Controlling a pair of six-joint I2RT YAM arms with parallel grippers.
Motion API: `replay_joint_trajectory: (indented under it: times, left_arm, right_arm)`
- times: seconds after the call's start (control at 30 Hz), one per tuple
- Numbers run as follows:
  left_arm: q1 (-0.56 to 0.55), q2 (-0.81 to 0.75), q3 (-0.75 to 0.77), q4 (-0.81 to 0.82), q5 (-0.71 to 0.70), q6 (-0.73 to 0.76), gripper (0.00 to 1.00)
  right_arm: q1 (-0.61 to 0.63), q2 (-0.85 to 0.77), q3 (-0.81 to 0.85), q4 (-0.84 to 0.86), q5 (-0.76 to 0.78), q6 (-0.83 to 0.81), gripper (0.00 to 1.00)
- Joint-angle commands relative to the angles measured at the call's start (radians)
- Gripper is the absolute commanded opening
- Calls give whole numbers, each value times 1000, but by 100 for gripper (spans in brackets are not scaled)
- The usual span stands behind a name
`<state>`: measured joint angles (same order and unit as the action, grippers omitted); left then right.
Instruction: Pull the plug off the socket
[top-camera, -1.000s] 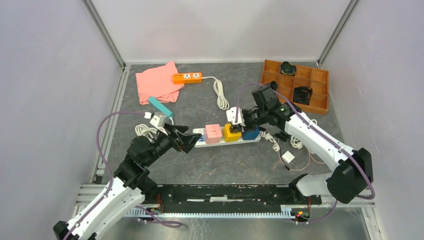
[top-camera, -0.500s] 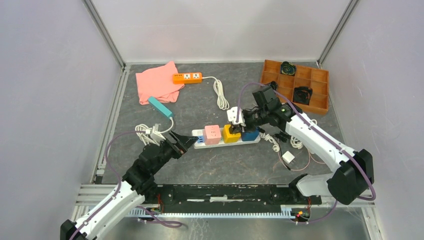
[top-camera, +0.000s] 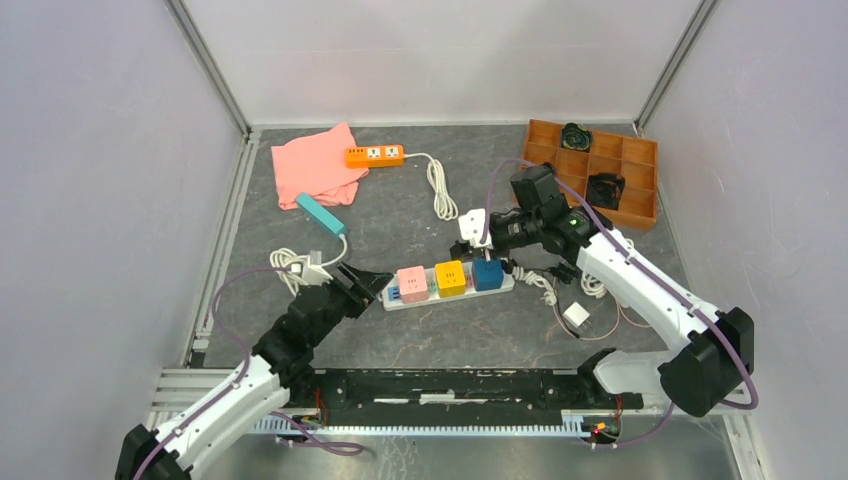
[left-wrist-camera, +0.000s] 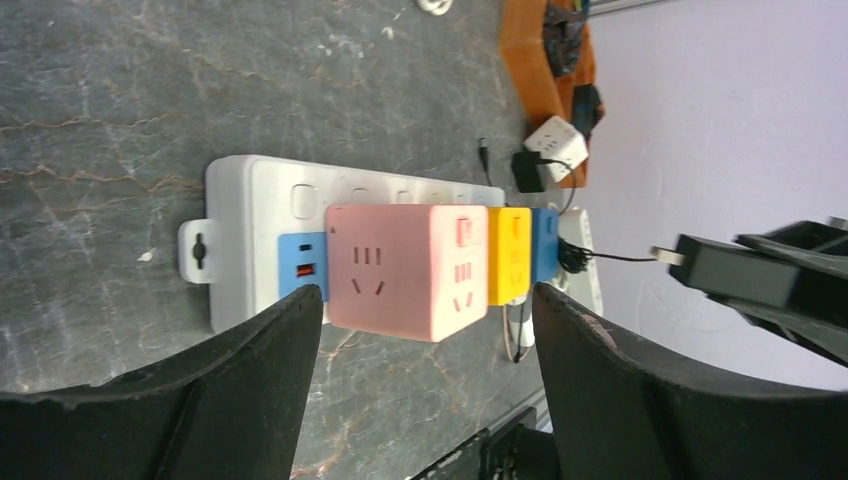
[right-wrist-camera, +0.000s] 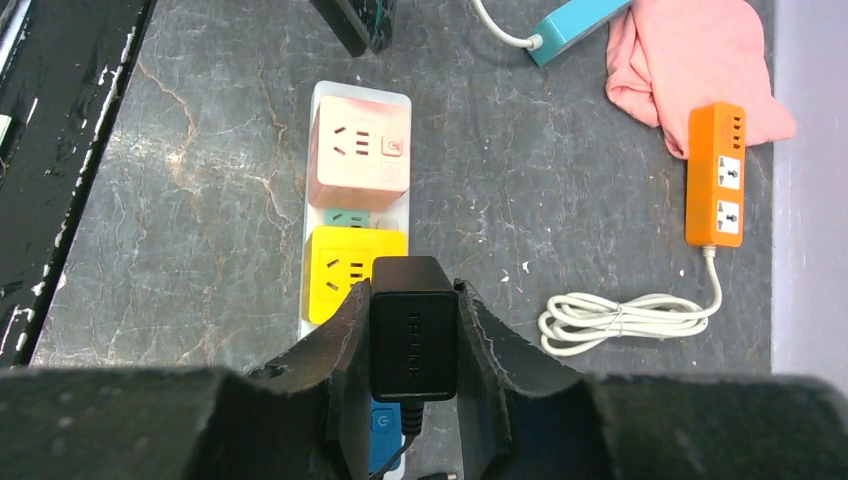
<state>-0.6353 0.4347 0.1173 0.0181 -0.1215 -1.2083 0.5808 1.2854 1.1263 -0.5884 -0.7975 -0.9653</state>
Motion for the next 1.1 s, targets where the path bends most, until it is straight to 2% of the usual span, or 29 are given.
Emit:
replay_joint_trajectory:
  times: [0.0,0.1,0.3,0.43,0.53,0.67,0.83,1.07]
  left_arm:
    - [-1,68,38,62,-28,16,83]
    - [-1,48,57,19,-66,65,84]
    - [-1,-10,38,-13,-119,154,84]
    - [-1,-52,46,-48,-137,198,84]
    - [-1,-85,69,-72,-143,244,85]
    - [-1,-124,93,-98,-126,306,86]
    - [-1,-160,109,-111,-92,343,86]
    - [-1,-171,124,-131,-72,369,86]
  right_arm:
    - [-1,-12,37,39,-19,8,0]
    - [-38,-17,70,78,53,76,0]
    - [-203,-29,282,37,83,135,0]
    - [-221,-12,422,1,210,139,0]
    - [-231,15,452,85,313,175,1]
    - [-232,154,532,179,343,251,3]
    - [-231,400,685,268,366,402,0]
    - [-232,633,683,509,614,643,7]
